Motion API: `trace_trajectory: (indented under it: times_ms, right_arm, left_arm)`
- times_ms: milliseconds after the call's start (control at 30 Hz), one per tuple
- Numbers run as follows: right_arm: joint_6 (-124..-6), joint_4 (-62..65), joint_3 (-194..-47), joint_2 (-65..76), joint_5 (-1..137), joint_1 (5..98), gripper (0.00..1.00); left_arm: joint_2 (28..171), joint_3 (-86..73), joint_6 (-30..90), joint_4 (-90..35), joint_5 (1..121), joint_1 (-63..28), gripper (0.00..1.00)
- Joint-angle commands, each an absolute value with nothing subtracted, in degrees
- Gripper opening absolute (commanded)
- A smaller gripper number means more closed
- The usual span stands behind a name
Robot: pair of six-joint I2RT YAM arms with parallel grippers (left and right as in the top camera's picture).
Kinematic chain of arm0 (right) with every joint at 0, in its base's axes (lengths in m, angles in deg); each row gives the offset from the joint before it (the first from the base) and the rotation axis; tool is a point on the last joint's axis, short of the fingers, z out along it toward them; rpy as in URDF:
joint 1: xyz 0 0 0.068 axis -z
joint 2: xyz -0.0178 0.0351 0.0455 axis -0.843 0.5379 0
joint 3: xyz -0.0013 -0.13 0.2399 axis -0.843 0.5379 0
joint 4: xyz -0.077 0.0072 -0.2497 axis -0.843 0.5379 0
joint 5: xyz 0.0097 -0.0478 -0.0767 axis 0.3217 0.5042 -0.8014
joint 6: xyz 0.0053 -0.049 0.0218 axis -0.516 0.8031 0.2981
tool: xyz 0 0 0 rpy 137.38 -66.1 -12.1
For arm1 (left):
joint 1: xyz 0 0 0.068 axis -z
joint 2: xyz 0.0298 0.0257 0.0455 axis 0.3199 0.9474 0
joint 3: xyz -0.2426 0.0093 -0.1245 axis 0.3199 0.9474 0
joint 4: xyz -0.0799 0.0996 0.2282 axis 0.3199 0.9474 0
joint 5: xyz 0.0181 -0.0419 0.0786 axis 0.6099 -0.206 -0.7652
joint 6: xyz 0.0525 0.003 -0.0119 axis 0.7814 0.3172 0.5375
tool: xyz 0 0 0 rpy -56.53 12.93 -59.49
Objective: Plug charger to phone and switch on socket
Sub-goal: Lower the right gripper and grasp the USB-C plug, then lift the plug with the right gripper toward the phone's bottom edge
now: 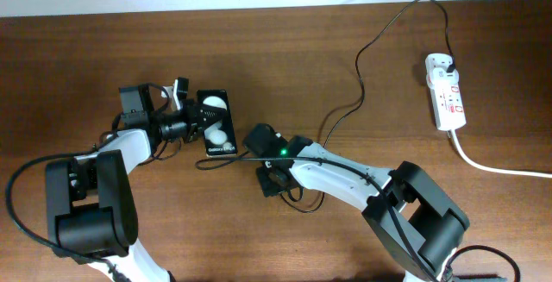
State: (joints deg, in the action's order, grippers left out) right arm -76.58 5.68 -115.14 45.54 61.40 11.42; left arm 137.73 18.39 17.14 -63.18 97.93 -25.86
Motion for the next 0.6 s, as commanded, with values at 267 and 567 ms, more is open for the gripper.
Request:
trace_trajectory:
  times_ms: [267, 567]
  right_arm:
    - [-76.5, 6.3, -114.2, 48.5, 61.6, 11.4, 0.20]
    - [-74.3, 9.1, -114.7, 48.4, 66.1, 11.5, 0.35]
  left_arm:
    - [135.7, 18.6, 16.8, -63.5, 99.6, -26.2, 0.00]
    - [135.7, 18.6, 16.8, -63.5, 99.6, -26.2, 0.00]
